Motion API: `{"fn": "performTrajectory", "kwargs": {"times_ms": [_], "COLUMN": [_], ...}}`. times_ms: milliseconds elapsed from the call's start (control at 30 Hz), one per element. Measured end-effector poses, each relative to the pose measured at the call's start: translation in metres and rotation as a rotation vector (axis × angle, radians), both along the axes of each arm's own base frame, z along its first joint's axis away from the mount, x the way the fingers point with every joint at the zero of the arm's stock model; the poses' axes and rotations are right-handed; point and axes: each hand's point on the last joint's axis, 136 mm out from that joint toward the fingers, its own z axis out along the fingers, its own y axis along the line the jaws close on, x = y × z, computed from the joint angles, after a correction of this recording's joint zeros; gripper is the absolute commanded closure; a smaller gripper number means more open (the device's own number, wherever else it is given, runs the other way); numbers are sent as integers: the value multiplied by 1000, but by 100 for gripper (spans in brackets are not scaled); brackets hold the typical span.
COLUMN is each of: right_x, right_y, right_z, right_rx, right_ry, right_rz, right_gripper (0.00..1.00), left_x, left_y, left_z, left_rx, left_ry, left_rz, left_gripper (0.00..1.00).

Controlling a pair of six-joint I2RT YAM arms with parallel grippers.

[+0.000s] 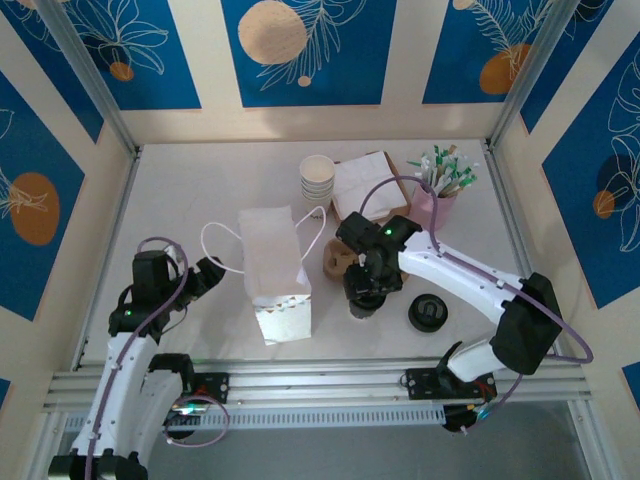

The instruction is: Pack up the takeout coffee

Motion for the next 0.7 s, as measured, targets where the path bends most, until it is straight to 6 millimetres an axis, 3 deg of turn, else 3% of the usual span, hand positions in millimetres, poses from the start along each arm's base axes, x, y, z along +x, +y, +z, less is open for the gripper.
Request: {"fn": "performTrajectory", "kwargs": {"times_ms": [267, 433, 700], "right_x": [-2, -5, -1], "right_y": [-13, -25, -63], "right_z": [11, 33, 84], "right_rx": [16, 73, 121], "right_ry": [-7, -46, -119], "right_rz": [-25, -61, -171], "right_gripper": [32, 32, 32], "left_x": [0, 0, 0], "left_y": [0, 0, 0], "left_z": [1, 1, 1], "left_rx": [0, 0, 1], "left_ry": [-3, -6, -5], "left_rz": [0, 0, 0], "left_gripper": [12, 12, 12]}}
